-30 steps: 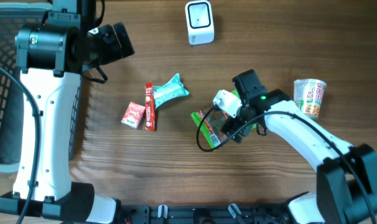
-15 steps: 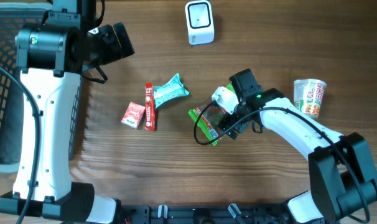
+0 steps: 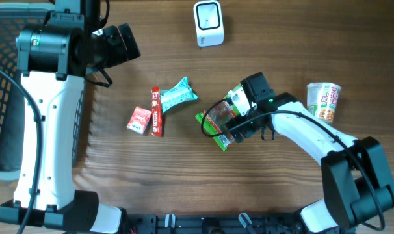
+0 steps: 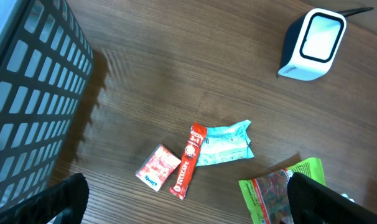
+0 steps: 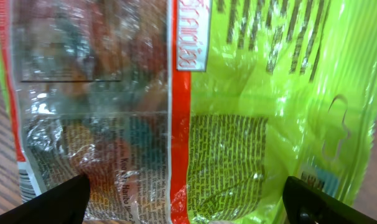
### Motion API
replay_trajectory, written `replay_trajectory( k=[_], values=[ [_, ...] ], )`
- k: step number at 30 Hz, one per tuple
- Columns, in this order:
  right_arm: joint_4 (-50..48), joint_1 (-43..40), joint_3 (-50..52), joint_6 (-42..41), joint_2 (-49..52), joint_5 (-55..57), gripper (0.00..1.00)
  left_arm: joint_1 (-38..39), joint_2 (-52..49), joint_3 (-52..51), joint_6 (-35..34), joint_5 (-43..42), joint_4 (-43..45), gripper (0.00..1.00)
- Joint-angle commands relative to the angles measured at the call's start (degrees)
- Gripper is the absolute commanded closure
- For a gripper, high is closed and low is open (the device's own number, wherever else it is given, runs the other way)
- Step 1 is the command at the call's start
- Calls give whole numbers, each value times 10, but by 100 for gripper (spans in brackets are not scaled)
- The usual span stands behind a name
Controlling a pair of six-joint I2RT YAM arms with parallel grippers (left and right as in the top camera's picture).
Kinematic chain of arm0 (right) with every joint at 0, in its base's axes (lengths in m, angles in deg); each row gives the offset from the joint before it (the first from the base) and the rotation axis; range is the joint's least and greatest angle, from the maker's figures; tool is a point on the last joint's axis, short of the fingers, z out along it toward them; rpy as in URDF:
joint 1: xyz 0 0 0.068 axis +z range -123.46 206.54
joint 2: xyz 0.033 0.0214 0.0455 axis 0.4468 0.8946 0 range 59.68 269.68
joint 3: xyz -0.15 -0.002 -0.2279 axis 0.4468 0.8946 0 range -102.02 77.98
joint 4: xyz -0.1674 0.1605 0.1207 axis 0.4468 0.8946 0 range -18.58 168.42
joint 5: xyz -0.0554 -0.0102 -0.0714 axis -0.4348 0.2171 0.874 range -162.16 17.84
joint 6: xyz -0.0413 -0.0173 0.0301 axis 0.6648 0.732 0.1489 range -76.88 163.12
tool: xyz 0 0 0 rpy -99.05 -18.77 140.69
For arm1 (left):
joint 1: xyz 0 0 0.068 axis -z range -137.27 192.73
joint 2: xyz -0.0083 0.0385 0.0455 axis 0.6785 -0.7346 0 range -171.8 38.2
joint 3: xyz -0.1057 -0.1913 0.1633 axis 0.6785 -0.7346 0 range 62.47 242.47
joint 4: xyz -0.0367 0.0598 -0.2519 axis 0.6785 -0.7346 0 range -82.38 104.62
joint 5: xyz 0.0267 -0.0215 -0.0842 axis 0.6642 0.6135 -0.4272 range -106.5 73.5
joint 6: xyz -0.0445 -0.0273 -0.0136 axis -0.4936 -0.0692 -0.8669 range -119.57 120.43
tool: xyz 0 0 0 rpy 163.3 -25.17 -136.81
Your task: Scan the item barcode
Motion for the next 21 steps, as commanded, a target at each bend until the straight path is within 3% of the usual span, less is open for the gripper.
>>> replay_trajectory(
  k=[1, 7, 11, 15, 21],
  values=[
    [-17, -2, 30, -62, 37, -13, 0, -3, 0, 2, 11, -3, 0, 0],
    [-31, -2, 36, -184, 55, -17, 1, -3, 0, 2, 11, -3, 0, 0],
    [-28, -2, 36, -181, 55, -55, 24, -3, 0, 2, 11, -3, 0, 0],
    [-20, -2, 36, -182, 55, -56, 28, -3, 0, 2, 11, -3, 0, 0],
    [-20, -2, 36, -180, 55, -93, 47, -3, 0, 2, 11, -3, 0, 0]
  ],
)
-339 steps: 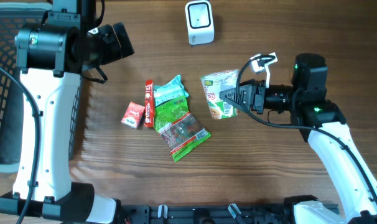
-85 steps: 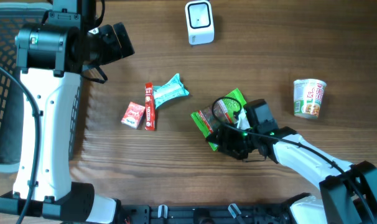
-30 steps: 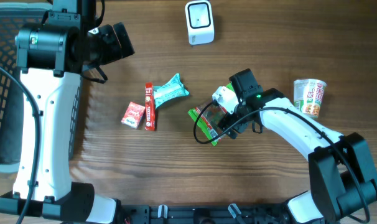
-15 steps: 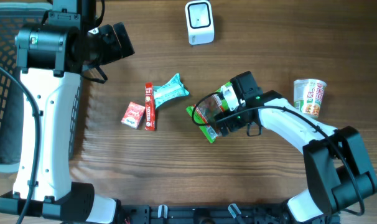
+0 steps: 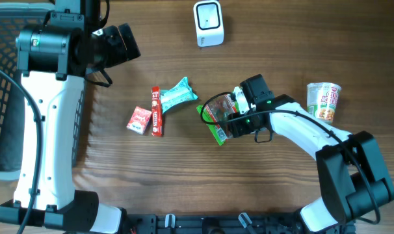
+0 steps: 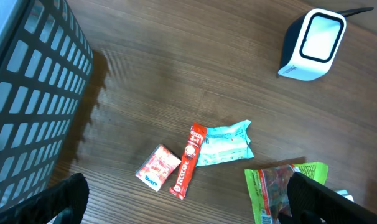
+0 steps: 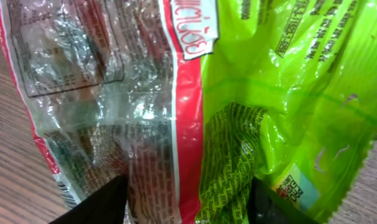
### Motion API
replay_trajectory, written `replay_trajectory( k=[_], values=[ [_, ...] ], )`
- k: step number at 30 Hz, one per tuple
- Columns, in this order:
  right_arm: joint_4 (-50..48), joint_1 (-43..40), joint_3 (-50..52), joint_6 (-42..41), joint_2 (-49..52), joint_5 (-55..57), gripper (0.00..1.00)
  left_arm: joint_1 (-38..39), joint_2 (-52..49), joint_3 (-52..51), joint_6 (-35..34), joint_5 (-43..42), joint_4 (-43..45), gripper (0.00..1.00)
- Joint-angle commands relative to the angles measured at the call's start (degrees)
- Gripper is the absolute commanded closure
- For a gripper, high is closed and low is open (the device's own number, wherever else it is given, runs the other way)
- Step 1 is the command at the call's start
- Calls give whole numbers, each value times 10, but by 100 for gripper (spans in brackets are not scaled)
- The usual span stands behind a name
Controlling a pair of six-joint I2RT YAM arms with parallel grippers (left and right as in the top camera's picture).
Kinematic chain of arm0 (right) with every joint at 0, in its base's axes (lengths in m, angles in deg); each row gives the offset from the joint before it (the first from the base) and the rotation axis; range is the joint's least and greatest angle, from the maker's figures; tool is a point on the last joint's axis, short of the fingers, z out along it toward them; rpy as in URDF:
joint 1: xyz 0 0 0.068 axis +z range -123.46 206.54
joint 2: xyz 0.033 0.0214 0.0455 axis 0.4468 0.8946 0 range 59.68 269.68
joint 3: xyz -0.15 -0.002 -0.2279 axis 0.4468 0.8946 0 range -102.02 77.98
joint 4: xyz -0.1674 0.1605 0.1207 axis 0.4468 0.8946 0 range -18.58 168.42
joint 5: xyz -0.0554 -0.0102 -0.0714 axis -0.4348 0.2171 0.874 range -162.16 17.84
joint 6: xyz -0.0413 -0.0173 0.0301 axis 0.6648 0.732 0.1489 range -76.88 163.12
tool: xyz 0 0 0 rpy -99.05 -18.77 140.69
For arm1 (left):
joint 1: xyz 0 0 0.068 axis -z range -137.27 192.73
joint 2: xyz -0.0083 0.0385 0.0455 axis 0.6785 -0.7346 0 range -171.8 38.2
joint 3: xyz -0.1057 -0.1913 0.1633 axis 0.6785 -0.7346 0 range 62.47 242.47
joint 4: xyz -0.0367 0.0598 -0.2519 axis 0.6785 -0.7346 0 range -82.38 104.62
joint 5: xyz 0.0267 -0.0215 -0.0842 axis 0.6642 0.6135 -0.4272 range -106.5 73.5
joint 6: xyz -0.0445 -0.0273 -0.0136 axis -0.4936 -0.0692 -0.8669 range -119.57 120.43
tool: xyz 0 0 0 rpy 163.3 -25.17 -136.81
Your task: Scan the item barcode
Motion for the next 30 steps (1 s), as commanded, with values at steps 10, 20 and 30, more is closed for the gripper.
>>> replay_trajectory(
  k=[10, 20, 30],
  values=[
    [7, -27, 19, 50, -15, -165, 96, -3, 0, 2, 11, -3, 0, 0],
    [7, -81, 18, 49, -88, -285, 96, -3, 0, 2, 11, -3, 0, 0],
    [6, -92, -64, -10, -188, -201, 96, -3, 0, 2, 11, -3, 0, 0]
  ],
)
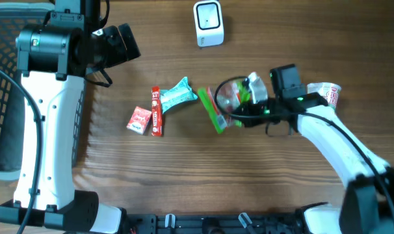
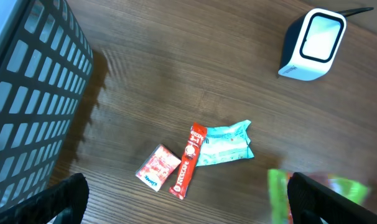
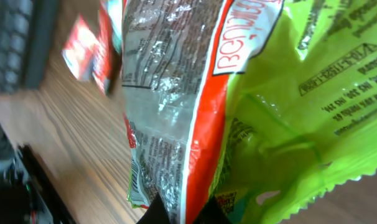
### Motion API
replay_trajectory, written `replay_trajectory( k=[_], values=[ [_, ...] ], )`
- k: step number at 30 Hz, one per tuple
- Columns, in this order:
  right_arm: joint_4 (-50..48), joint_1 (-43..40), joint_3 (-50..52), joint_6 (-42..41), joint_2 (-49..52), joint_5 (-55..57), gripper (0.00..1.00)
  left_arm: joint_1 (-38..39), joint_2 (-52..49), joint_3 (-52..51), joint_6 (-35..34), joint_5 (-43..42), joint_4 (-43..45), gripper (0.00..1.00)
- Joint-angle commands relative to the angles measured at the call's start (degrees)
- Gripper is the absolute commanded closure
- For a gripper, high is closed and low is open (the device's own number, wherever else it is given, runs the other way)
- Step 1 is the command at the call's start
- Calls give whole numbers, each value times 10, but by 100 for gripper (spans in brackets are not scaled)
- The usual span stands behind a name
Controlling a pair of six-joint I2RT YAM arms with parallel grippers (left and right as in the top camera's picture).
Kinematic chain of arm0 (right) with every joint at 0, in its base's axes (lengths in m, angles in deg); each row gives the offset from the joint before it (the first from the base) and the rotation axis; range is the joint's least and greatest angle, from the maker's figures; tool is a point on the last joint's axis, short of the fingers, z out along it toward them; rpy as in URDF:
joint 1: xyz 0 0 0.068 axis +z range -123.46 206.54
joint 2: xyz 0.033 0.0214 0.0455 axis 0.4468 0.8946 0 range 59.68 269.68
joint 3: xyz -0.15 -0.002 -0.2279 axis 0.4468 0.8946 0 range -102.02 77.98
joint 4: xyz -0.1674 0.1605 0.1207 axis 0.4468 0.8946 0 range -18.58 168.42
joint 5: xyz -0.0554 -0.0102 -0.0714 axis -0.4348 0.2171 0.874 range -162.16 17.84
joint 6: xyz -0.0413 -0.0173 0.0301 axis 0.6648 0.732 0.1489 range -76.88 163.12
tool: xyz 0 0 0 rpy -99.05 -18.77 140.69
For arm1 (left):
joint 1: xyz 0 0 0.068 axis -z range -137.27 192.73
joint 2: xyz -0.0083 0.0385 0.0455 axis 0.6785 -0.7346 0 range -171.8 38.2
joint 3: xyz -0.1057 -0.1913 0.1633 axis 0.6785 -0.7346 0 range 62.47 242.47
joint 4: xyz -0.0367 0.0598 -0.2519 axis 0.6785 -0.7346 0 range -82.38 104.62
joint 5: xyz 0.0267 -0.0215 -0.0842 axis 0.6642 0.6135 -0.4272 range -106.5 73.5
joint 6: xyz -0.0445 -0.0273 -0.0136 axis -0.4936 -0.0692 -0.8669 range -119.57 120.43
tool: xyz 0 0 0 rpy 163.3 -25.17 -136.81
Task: Scan the item barcode
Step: 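Hold the green snack bag in front of the white scanner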
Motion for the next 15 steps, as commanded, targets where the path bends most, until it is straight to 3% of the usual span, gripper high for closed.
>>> replay_trajectory(
  k=[1, 8, 15],
  values=[
    [-14, -3, -54, -53, -86, 70, 96, -3, 0, 2, 11, -3, 0, 0],
    [-92, -2, -56, -225, -187, 160, 96, -3, 0, 2, 11, -3, 0, 0],
    [-98, -2, -61, -281, -179, 167, 96, -3, 0, 2, 11, -3, 0, 0]
  ],
)
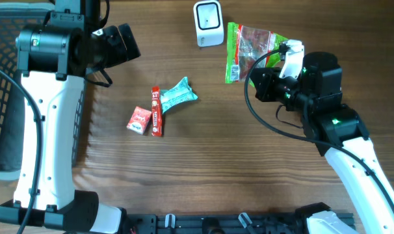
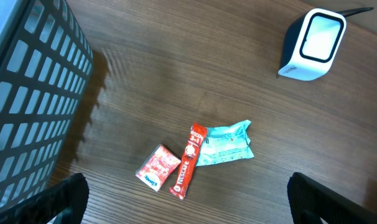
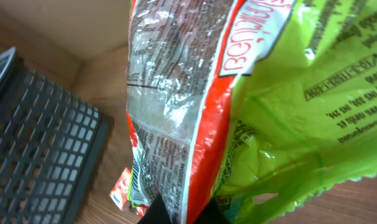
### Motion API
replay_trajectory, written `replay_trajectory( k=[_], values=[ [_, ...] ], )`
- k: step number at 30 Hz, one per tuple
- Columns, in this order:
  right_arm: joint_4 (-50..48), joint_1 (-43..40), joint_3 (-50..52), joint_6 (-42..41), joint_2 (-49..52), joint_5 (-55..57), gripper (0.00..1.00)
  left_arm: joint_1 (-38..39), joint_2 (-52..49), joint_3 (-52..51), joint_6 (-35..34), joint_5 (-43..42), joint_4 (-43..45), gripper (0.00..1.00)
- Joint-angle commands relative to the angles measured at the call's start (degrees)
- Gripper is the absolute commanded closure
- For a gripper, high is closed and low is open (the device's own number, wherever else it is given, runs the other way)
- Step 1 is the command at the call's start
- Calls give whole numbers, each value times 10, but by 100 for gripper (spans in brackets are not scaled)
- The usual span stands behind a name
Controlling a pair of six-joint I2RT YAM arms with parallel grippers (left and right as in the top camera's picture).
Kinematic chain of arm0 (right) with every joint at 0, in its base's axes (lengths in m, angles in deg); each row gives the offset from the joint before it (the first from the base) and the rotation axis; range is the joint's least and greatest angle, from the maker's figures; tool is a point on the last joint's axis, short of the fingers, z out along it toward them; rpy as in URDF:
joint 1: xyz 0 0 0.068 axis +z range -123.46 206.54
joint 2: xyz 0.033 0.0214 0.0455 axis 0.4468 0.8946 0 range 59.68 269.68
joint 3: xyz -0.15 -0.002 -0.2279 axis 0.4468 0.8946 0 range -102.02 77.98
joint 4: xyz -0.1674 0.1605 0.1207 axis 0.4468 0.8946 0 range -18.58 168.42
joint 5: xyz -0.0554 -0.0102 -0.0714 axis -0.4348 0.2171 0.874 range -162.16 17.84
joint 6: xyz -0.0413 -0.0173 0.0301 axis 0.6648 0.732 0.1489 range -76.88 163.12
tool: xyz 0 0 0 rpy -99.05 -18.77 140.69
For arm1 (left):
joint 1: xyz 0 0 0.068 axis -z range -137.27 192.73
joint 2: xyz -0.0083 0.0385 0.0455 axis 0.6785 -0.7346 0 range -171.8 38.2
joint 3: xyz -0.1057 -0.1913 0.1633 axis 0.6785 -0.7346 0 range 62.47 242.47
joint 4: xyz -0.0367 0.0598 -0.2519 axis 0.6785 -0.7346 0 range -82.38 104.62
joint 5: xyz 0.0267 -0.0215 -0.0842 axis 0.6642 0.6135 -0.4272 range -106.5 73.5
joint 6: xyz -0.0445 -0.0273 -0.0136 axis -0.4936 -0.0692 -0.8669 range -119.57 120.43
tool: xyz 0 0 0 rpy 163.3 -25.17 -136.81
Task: Scan the item barcode
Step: 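Hold the green snack bag in front of the white scanner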
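Note:
My right gripper [image 3: 185, 211] is shut on a green, red and clear candy bag [image 1: 249, 47] and holds it in the air just right of the white barcode scanner [image 1: 208, 23] at the table's far edge. The bag [image 3: 238, 93] fills the right wrist view, with a barcode on its lower left edge. My left gripper [image 2: 188, 205] hangs open high over the table's left side, its fingertips [image 2: 67, 196] dark at the frame's bottom corners. The scanner [image 2: 311, 43] shows at the upper right of the left wrist view.
A teal wrapper [image 1: 177, 95], a red Nescafe stick [image 1: 156, 110] and a small red packet [image 1: 139, 120] lie together left of centre. A black mesh basket [image 1: 2, 84] stands at the left edge. The basket [image 3: 39, 137] also shows behind the bag.
My right gripper has lifted the candy bag from table level at centre right up to beside the scanner. The bag has left the left wrist view. The left arm has not moved.
My right gripper was open over the candy bag lying on the table, then lower with its fingers around it. After that it was shut on the bag, tilted up off the table. Now the bag hangs beside the scanner. The left arm stayed still throughout.

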Motion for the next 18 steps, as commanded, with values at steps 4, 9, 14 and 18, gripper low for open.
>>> replay_trajectory(
  k=[4, 9, 14, 18],
  values=[
    [20, 0, -58, -43, 25, 40, 95, -3, 0, 2, 11, -3, 0, 0],
    [145, 13, -223, -1, 119, 102, 96, -3, 0, 2, 11, -3, 0, 0],
    [253, 59, -455, 86, 243, 267, 96, -3, 0, 2, 11, -3, 0, 0],
    [185, 92, -466, 205, 269, 339, 96, -3, 0, 2, 11, -3, 0, 0]
  ],
)
